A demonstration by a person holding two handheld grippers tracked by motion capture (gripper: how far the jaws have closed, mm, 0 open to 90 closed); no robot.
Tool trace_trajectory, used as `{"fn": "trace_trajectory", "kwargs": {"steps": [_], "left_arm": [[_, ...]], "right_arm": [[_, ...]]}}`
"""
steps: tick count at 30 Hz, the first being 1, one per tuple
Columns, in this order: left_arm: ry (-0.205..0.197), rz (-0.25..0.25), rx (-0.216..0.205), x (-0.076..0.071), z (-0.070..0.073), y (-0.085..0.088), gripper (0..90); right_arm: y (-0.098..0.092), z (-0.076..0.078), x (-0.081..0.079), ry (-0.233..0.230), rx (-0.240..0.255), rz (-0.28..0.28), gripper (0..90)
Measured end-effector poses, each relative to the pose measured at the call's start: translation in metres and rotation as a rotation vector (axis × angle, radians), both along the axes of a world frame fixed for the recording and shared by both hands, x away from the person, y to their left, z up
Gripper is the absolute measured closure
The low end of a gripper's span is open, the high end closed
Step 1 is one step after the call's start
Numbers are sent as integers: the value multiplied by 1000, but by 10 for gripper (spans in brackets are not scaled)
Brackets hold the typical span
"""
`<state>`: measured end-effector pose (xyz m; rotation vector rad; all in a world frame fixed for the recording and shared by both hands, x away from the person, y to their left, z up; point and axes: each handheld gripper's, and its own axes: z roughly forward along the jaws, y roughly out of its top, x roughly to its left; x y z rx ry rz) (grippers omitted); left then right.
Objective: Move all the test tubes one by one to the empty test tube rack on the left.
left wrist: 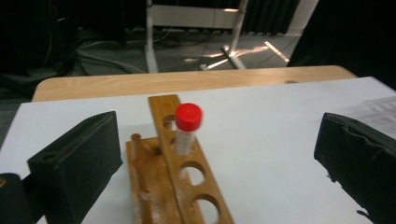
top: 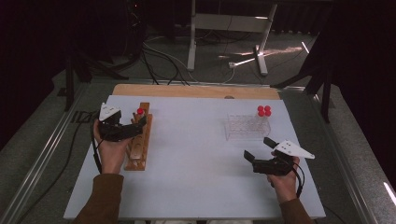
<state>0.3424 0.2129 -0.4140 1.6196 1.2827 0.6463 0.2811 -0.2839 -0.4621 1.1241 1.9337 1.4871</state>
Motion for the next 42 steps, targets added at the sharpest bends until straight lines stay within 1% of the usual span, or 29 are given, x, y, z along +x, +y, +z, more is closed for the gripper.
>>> {"fn": "trace_trajectory", "kwargs": {"steps": [2, 3, 4, 5, 6, 7, 10, 13, 14, 15, 19, 20, 21, 22, 23, 24, 26, 28, 32, 33, 34, 35, 36, 37, 38, 39, 40, 42], "left_arm": [[-15, -12, -7, -7, 1, -1, 8], [-37, -24, -9, -14, 2, -3, 6], [-37, -24, -9, -14, 2, -3, 6], [-56, -35, -13, -21, 2, -4, 6], [-56, -35, -13, -21, 2, -4, 5], [-74, -44, -22, -28, 0, -5, 6], [-84, -49, -38, -34, -1, -6, 6], [-88, -66, -46, -43, -5, -7, 6], [-88, -66, -46, -43, -5, -7, 5], [-94, -67, -43, -46, -6, -9, 6], [-117, -78, -55, -56, -6, -11, 6], [-123, -91, -49, -58, -6, -12, 6], [-123, -91, -49, -58, -6, -12, 6], [-123, -90, -49, -59, -7, -13, 6], [-117, -97, -52, -58, -8, -13, 6], [-111, -102, -50, -58, -8, -14, 6], [-111, -103, -54, -58, -10, -14, 6], [-110, -101, -61, -58, -11, -13, 6], [-112, -101, -66, -58, -10, -11, 6], [-112, -103, -71, -59, -10, -11, 6], [-113, -103, -73, -59, -10, -11, 6], [-113, -102, -72, -59, -10, -11, 6], [-116, -104, -79, -59, -10, -11, 6], [-118, -103, -84, -60, -10, -11, 6], [-119, -102, -83, -60, -9, -11, 6], [-121, -101, -87, -60, -9, -10, 6], [-123, -101, -92, -60, -8, -10, 6], [-125, -102, -102, -61, -7, -9, 6]], "right_arm": [[-1, 1, 0, 0, 5, -4, 0], [-1, 1, 1, -2, 5, -6, 0], [-1, 2, 1, -2, 5, -7, 0], [-1, 3, 1, -3, 3, -9, 0], [-1, 3, 1, -3, 3, -9, 0], [-2, 4, 2, -9, 1, -11, 0], [-3, 7, 2, -12, 0, -17, 0], [-8, 11, 5, -20, -10, -45, 0], [-8, 11, 5, -20, -10, -45, 0], [-12, 13, 7, -11, -7, -63, 0], [-23, 18, 14, -12, -11, -105, 0], [-26, 20, 17, -15, -15, -117, 0], [-26, 20, 17, -15, -15, -117, 0], [-28, 22, 19, -17, -18, -130, 0], [-32, 25, 24, -23, -33, -150, 31], [-34, 27, 26, -27, -33, -164, 37], [-36, 28, 29, -27, -31, -174, 49], [-40, 29, 34, -30, -44, -194, 58], [-47, 23, 51, 1, -62, -232, 94], [-47, 23, 51, 1, -62, -232, 94], [-49, 18, 58, 22, -55, -253, 166], [-49, 18, 58, 22, -55, -253, 166], [-50, 16, 61, 33, -50, -258, 178], [-51, 11, 67, 44, -41, -262, 244], [-51, 11, 67, 44, -41, -262, 244], [-51, 7, 73, 55, -47, -275, 295], [-51, 6, 75, 60, -49, -272, 325], [-49, 2, 80, 65, -78, -276, 383]]}}
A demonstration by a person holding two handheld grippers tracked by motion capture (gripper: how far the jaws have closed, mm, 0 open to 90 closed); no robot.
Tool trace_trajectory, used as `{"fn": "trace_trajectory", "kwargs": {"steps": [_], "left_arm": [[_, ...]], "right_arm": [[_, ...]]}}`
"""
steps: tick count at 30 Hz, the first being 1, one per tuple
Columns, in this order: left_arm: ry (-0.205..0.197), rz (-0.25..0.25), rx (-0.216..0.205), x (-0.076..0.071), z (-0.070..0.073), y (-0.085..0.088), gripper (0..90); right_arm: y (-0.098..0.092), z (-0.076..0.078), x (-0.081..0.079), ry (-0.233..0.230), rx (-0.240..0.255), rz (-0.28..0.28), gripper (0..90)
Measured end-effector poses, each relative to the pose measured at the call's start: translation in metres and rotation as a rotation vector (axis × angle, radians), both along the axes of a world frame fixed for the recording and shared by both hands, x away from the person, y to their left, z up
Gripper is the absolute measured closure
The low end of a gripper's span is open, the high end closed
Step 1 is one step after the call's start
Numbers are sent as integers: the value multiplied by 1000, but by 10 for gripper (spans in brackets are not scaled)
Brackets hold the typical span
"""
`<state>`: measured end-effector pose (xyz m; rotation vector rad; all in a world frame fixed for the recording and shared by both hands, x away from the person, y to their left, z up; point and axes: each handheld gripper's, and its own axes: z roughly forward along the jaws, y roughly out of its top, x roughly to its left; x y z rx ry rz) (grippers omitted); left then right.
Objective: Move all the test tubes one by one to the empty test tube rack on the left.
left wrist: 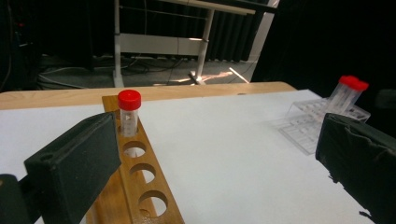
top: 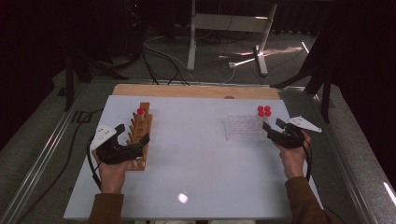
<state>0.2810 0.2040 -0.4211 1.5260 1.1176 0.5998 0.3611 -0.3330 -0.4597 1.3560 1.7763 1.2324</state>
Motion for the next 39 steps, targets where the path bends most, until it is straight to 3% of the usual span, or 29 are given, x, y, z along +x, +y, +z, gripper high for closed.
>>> {"fn": "trace_trajectory", "kwargs": {"steps": [1, 2, 5, 10, 18, 27, 39], "left_arm": [[0, -1, -9, 0, 1, 1, 6], [-3, 1, -14, -1, 1, 1, 6], [-8, 5, -15, -2, 2, 2, 6], [-1, 12, -19, -1, 0, 4, 6], [-3, 11, -23, -1, 1, 5, 6], [-1, 15, -23, -1, 1, 5, 6], [-5, 27, -24, -2, 1, 7, 6]], "right_arm": [[0, 0, 0, 0, 0, 0, 383], [2, -4, 4, 5, -16, 1, 463], [4, -9, 11, 12, -28, -23, 592], [7, -16, 23, 23, -38, -59, 692], [13, -20, 32, 32, -77, -87, 726], [12, -21, 33, 26, -70, -89, 741], [9, 0, 24, -27, -45, -88, 743]]}}
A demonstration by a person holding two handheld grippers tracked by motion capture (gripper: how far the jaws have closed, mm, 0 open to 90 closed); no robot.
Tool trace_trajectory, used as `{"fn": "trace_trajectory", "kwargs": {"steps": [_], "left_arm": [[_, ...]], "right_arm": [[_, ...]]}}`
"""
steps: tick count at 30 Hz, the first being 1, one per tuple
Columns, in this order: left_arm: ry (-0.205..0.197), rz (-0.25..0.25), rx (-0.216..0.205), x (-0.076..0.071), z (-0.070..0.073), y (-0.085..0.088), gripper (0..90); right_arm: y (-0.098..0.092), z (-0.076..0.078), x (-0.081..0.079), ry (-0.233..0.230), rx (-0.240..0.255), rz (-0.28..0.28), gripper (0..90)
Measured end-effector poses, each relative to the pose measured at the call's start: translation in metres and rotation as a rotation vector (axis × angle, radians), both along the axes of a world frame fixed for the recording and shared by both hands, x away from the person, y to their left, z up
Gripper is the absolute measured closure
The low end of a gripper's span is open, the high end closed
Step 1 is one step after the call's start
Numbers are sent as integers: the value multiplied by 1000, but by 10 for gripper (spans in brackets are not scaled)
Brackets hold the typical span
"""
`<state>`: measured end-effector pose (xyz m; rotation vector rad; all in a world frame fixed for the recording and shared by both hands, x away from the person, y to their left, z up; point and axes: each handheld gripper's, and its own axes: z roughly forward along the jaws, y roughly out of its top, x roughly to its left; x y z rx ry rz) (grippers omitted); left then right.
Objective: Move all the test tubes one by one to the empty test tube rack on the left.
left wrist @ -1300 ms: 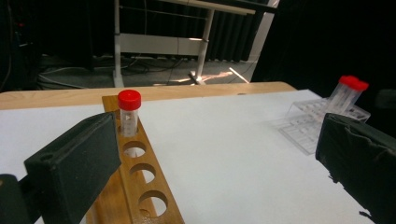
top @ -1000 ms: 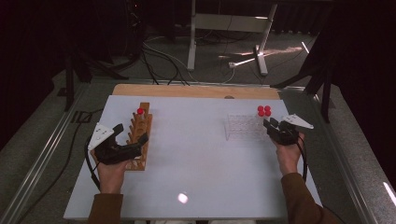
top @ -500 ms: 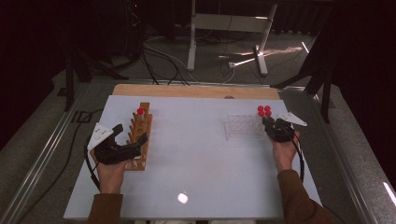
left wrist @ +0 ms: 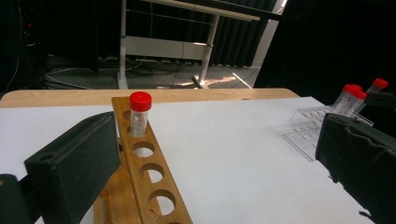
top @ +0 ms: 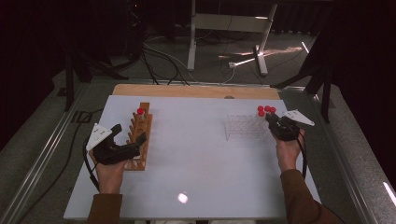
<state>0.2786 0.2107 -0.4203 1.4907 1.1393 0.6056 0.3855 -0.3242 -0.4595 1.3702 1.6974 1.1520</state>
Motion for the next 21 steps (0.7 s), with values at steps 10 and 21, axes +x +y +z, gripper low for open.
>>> {"fn": "trace_trajectory", "kwargs": {"steps": [10, 21], "left_arm": [[2, 8, 1, 0, 0, 2, 6], [0, 17, -5, -2, 0, 4, 6]], "right_arm": [[-1, 28, -13, -47, 7, 35, 742], [8, 36, -41, -52, 14, 120, 742]]}}
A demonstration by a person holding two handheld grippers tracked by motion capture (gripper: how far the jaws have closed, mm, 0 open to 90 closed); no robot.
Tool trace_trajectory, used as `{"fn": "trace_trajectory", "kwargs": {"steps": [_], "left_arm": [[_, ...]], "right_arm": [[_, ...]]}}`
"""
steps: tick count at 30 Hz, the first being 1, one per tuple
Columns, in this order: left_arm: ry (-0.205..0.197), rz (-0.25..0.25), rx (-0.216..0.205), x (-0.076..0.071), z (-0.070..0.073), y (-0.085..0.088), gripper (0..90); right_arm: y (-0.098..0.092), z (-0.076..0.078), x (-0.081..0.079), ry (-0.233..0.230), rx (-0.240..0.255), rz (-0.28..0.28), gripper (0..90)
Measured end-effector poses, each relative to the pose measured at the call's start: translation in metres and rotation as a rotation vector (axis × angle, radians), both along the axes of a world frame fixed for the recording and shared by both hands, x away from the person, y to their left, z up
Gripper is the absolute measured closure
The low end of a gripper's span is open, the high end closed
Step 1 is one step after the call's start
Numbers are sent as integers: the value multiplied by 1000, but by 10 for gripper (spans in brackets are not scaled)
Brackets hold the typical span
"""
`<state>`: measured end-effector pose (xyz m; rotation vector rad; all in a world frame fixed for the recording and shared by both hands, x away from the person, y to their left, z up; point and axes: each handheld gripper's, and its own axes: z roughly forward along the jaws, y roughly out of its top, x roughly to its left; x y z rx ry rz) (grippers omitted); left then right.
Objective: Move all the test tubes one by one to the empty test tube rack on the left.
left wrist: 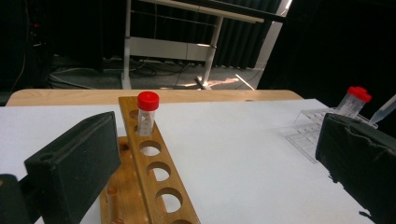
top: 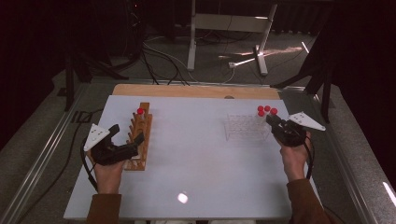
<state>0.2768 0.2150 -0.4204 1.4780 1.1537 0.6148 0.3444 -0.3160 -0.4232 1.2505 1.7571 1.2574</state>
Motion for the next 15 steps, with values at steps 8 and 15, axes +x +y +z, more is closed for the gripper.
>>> {"fn": "trace_trajectory", "kwargs": {"steps": [8, 15], "left_arm": [[-4, -7, 5, -1, 3, -3, 6], [7, -33, 16, -1, 6, -11, 6]], "right_arm": [[10, -13, -16, 15, 10, 56, 742], [19, -21, -23, 36, 12, 111, 742]]}}
